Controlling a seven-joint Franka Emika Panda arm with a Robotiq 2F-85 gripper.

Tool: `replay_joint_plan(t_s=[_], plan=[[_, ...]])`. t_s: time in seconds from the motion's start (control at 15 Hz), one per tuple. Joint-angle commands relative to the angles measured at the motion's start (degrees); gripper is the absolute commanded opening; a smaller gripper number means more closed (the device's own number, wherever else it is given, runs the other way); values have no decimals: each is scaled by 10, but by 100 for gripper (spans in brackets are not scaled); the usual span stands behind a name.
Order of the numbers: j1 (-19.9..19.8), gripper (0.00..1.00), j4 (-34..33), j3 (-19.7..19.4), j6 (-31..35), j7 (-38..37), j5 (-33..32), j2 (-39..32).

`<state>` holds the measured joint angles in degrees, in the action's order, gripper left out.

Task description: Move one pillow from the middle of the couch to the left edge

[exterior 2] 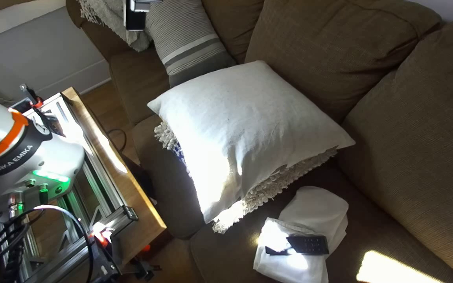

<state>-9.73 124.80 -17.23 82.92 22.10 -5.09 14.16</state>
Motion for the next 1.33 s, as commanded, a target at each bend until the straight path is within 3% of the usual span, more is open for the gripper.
replay_joint_plan(t_s=[0.0,0.13,0.33,0.47,0.6,0.8,1.0,1.07,1.13,1.27], plan=[[-5,100,-5,6,-2,2,1,-6],[7,100,42,26,26,36,-50,43],[-4,100,117,24,92,72,-138,76],[-15,100,175,-1,152,103,-173,89],[-34,100,213,-45,210,150,-164,79],[-59,100,213,-107,272,272,-149,22],[-76,100,178,-128,285,360,-143,-40],[-79,100,160,-125,275,359,-130,-67],[-91,100,196,-110,278,335,-146,-10],[-94,100,178,-109,278,346,-141,-42]])
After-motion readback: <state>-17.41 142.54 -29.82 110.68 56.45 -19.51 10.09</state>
